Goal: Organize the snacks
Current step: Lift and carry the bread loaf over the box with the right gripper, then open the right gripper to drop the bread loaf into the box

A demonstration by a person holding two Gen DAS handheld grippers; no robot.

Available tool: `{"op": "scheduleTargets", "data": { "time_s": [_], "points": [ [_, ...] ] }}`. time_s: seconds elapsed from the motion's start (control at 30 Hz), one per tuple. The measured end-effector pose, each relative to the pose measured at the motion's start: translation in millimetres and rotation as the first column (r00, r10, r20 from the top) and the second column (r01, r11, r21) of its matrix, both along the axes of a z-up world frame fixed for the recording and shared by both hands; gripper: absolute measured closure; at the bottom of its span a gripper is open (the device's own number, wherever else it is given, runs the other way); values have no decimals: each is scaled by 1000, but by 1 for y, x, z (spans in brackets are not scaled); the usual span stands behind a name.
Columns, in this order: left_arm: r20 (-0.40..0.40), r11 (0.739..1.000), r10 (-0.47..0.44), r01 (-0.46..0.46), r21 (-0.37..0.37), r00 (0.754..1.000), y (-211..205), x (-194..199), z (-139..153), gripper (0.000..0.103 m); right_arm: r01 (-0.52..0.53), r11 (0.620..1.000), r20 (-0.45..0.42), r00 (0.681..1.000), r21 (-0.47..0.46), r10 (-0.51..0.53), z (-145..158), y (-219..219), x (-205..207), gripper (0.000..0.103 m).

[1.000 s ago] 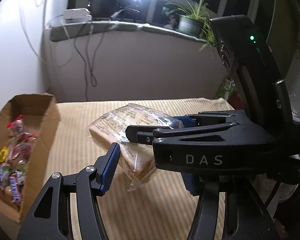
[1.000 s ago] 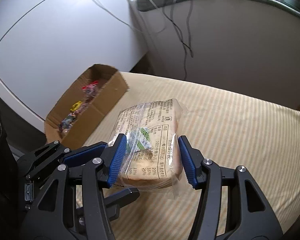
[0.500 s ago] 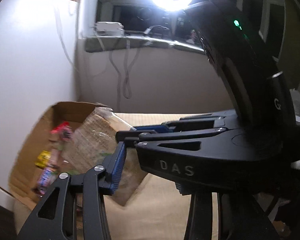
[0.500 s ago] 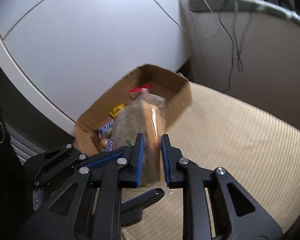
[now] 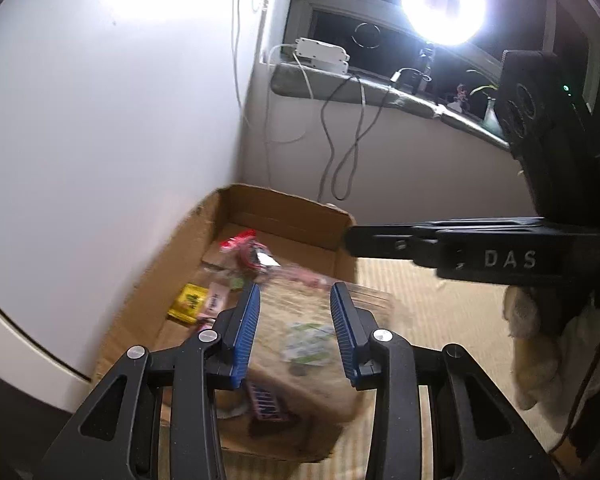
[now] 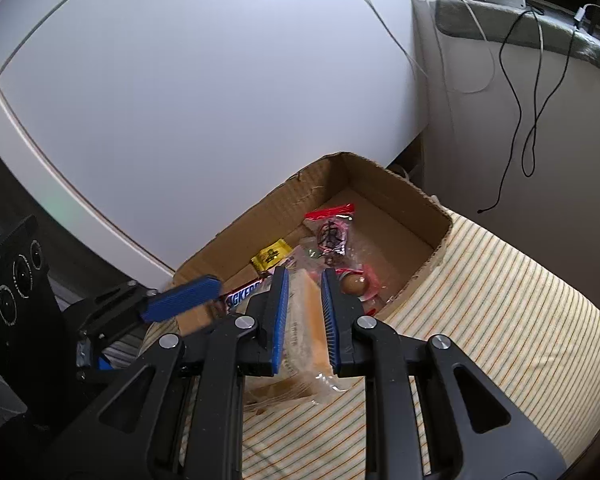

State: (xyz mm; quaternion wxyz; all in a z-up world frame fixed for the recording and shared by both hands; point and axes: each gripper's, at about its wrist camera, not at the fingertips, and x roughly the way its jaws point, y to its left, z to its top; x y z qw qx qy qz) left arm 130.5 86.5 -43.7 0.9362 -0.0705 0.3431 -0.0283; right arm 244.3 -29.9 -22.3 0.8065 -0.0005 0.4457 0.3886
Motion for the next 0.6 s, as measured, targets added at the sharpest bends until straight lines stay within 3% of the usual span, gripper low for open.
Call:
{"op": "scheduleTargets", "data": {
  "time_s": [0.23, 0.3, 0.37, 0.43, 0.6],
  "points": [
    [24, 999, 19, -20, 27, 1000, 2, -10, 6, 68, -1, 999, 27, 1000, -36, 2, 3, -2, -8, 85],
    [30, 999, 20, -21, 31, 999, 2, -15, 10, 64, 2, 999, 47, 999, -52, 1, 5, -2, -12, 74],
    [41, 998, 31, -33, 47, 999, 1, -20, 13, 50, 12, 998, 75, 997, -59, -8, 6, -2, -17, 50],
    [53, 997, 39, -42, 59, 998, 1, -25, 17, 46, 12, 998, 91, 996, -60, -7, 8, -1, -21, 44],
    [63, 997, 49, -53, 60, 997, 4, -30, 21, 37, 26, 997, 119, 993, -76, -17, 13, 0, -29, 41]
  ]
}}
